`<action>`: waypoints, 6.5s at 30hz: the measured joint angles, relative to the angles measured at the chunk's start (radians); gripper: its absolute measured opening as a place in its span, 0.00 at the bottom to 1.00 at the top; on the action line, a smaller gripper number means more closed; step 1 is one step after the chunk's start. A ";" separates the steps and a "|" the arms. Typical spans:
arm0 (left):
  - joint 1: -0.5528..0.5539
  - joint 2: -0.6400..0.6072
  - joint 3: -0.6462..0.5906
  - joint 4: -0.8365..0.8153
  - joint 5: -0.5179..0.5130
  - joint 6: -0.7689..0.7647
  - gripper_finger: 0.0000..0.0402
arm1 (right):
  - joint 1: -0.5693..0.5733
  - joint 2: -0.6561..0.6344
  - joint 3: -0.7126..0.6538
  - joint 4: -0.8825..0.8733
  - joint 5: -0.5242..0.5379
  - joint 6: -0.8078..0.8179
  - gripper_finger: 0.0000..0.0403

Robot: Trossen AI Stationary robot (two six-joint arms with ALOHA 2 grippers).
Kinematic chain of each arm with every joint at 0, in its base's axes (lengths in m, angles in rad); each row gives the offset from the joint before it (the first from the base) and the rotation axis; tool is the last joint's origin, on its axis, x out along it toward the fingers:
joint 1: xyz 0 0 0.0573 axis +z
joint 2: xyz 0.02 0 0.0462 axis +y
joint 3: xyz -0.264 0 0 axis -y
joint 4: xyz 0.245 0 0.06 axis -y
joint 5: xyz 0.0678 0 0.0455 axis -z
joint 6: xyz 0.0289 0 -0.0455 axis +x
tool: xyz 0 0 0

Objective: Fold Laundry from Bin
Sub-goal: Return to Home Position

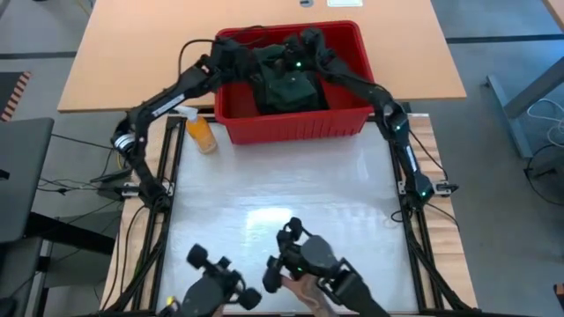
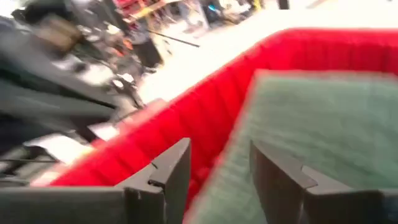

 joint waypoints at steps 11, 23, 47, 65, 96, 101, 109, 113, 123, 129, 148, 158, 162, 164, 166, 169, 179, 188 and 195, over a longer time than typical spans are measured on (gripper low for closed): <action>-0.140 -0.152 -0.132 -0.069 -0.062 0.070 0.01 | 0.003 0.200 0.006 0.023 0.119 0.031 0.31; -0.325 -0.552 -0.713 0.463 -0.144 0.045 0.00 | 0.021 0.160 -0.003 0.042 0.084 -0.066 0.24; -0.779 -0.786 -1.015 0.477 -0.236 -0.079 0.00 | 0.332 -0.616 -0.181 -0.849 0.156 -0.379 0.47; -1.125 -0.974 -1.389 0.679 -0.433 -0.346 0.00 | 0.719 -1.381 -1.841 0.646 0.468 -0.034 0.35; -0.778 -1.543 -1.682 0.636 0.256 -0.179 0.00 | 0.493 -1.528 -2.237 0.824 0.473 0.119 0.34; -0.759 -1.572 -1.683 0.541 0.229 -0.172 0.00 | 0.493 -1.531 -2.237 0.829 0.473 0.140 0.34; -0.756 -1.541 -1.677 0.463 -0.057 -0.513 0.00 | 0.493 -1.529 -2.237 0.825 0.472 0.140 0.34; -0.756 -1.541 -1.675 0.449 -0.060 -0.528 0.00 | 0.493 -1.529 -2.237 0.827 0.472 0.140 0.34; -0.757 -1.543 -1.674 0.445 -0.060 -0.528 0.00 | 0.493 -1.529 -2.237 0.827 0.471 0.140 0.34; -0.757 -1.543 -1.674 0.444 -0.061 -0.528 0.00 | 0.493 -1.529 -2.237 0.827 0.470 0.140 0.34; -0.757 -1.543 -1.672 0.442 -0.062 -0.528 0.00 | 0.493 -1.529 -2.236 0.827 0.469 0.140 0.34; -0.757 -1.543 -1.672 0.442 -0.062 -0.528 0.00 | 0.493 -1.529 -2.236 0.827 0.469 0.140 0.34; -0.757 -1.543 -1.672 0.442 -0.062 -0.528 0.00 | 0.493 -1.529 -2.236 0.827 0.469 0.140 0.34; -0.757 -1.543 -1.672 0.442 -0.062 -0.528 0.00 | 0.493 -1.529 -2.236 0.827 0.469 0.140 0.34; -0.757 -1.543 -1.672 0.442 -0.062 -0.528 0.00 | 0.493 -1.529 -2.236 0.827 0.469 0.140 0.34; -0.757 -1.543 -1.672 0.442 -0.062 -0.528 0.00 | 0.493 -1.529 -2.236 0.827 0.469 0.140 0.34; -0.757 -1.543 -1.672 0.442 -0.062 -0.528 0.00 | 0.493 -1.529 -2.236 0.827 0.470 0.140 0.34; -0.757 -1.543 -1.672 0.443 -0.062 -0.528 0.00 | 0.493 -1.529 -2.236 0.827 0.470 0.140 0.34; -0.757 -1.543 -1.672 0.443 -0.062 -0.528 0.00 | 0.493 -1.529 -2.236 0.827 0.470 0.140 0.34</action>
